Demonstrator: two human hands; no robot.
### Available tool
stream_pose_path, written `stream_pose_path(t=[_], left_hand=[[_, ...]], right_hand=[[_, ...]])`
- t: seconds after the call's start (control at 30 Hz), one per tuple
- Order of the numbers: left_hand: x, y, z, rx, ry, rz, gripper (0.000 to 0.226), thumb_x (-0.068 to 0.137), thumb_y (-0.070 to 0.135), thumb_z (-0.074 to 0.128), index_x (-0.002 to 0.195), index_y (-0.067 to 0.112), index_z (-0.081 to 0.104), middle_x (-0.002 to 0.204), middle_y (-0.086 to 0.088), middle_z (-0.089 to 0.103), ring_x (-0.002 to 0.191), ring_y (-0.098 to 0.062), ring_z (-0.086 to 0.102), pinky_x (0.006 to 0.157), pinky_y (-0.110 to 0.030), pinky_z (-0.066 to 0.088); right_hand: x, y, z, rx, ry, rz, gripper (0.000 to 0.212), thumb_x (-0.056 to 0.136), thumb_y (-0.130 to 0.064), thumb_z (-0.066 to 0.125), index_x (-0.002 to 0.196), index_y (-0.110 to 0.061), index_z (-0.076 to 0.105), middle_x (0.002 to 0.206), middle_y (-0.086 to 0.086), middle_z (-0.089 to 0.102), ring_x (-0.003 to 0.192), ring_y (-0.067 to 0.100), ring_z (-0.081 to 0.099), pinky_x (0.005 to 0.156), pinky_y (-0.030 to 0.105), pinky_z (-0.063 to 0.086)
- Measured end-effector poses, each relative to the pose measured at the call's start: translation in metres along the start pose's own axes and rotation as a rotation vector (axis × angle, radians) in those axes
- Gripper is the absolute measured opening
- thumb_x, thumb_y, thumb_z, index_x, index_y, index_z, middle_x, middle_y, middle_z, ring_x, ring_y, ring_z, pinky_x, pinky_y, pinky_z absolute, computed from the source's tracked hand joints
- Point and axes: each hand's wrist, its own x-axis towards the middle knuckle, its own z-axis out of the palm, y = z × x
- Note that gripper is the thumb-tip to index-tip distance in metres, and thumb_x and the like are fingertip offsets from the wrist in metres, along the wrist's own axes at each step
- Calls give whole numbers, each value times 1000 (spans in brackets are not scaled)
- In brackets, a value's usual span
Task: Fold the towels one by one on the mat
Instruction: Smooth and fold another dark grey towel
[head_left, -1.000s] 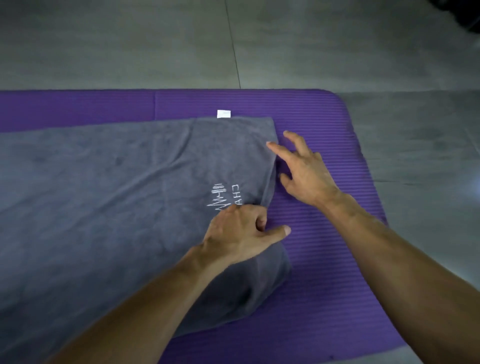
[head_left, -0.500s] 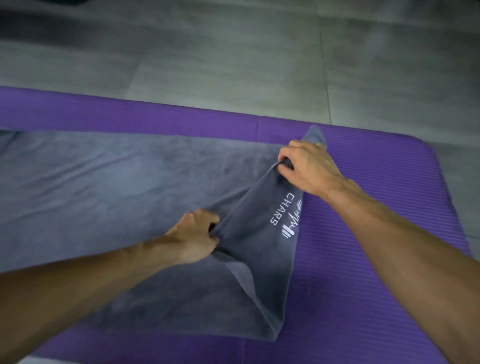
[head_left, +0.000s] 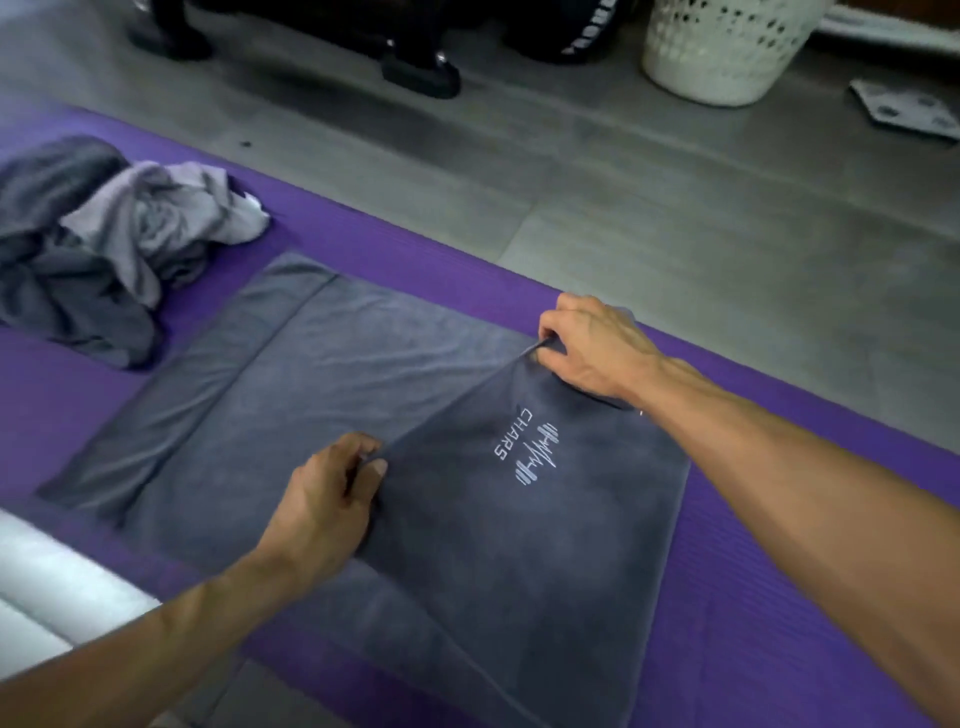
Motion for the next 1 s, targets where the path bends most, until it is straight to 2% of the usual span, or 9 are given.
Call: stream_pose_path(t=[0.1, 0.2, 0.3, 0.47, 0.6, 0.7, 0.8, 0.9, 1.0], left_hand=[[1, -25, -26, -54, 123, -89, 13, 93, 23, 58, 80, 23, 59, 65, 3, 63, 63, -9, 57, 61, -23, 42], [3, -53, -55, -93, 140, -139, 15, 93, 26, 59, 78, 23, 60, 59, 2, 61, 55, -9, 54, 59, -30, 46], [10, -75, -90, -84, 125, -142, 14, 94, 27, 58, 81, 23, 60, 62, -2, 64, 60, -16, 60, 65, -38, 50], [30, -116, -139, -86, 206, -200, 14, 95, 29, 56, 83, 24, 61, 68, 2, 67, 65, -12, 63, 68, -35, 51], [48, -153, -164, -86, 207, -267, 12, 95, 29, 56, 84, 27, 60, 69, 6, 67, 67, -12, 63, 68, -33, 52], [60, -177, -173, -29, 223, -303, 10, 95, 33, 53, 88, 29, 59, 65, 8, 64, 64, -11, 60, 63, -33, 50], [69, -201, -181, 48, 221, -331, 8, 95, 36, 52, 89, 32, 55, 62, 8, 60, 62, -14, 59, 61, -34, 49], [70, -225, -184, 327, 69, -351, 13, 91, 44, 53, 96, 32, 54, 83, 3, 65, 79, -25, 64, 66, -37, 51], [79, -230, -179, 566, 127, -163, 27, 82, 33, 59, 105, 19, 59, 95, -4, 60, 82, -29, 60, 61, -37, 50]], right_hand=[[39, -43, -7, -75, -25, -89, 30, 90, -49, 51, 98, -24, 65, 100, 1, 55, 101, 25, 55, 90, 45, 45], [75, -86, -14, -112, -47, -158, 33, 91, -49, 51, 97, -20, 65, 99, 5, 55, 98, 30, 55, 92, 44, 43], [111, -131, -17, -94, -62, -183, 33, 91, -46, 52, 98, -16, 65, 103, 9, 55, 99, 31, 53, 89, 40, 43], [174, -202, -6, -26, -63, -189, 32, 89, -46, 56, 99, -16, 62, 100, 3, 48, 103, 29, 51, 86, 40, 45], [217, -252, 14, 0, -65, -184, 31, 87, -39, 61, 106, -15, 62, 113, 8, 54, 108, 30, 50, 87, 39, 44], [241, -278, 39, 6, -40, -184, 28, 89, -36, 62, 104, -13, 62, 113, 9, 54, 107, 30, 50, 88, 40, 43], [258, -295, 67, -4, -40, -160, 32, 88, -39, 62, 108, -13, 61, 115, 10, 53, 110, 31, 49, 91, 42, 43], [264, -304, 94, 18, -177, -161, 44, 87, -35, 61, 124, -12, 55, 126, 12, 49, 116, 34, 48, 95, 41, 44], [259, -298, 108, 148, -98, -167, 52, 84, -29, 59, 132, -14, 49, 135, 8, 45, 117, 33, 50, 95, 44, 46]])
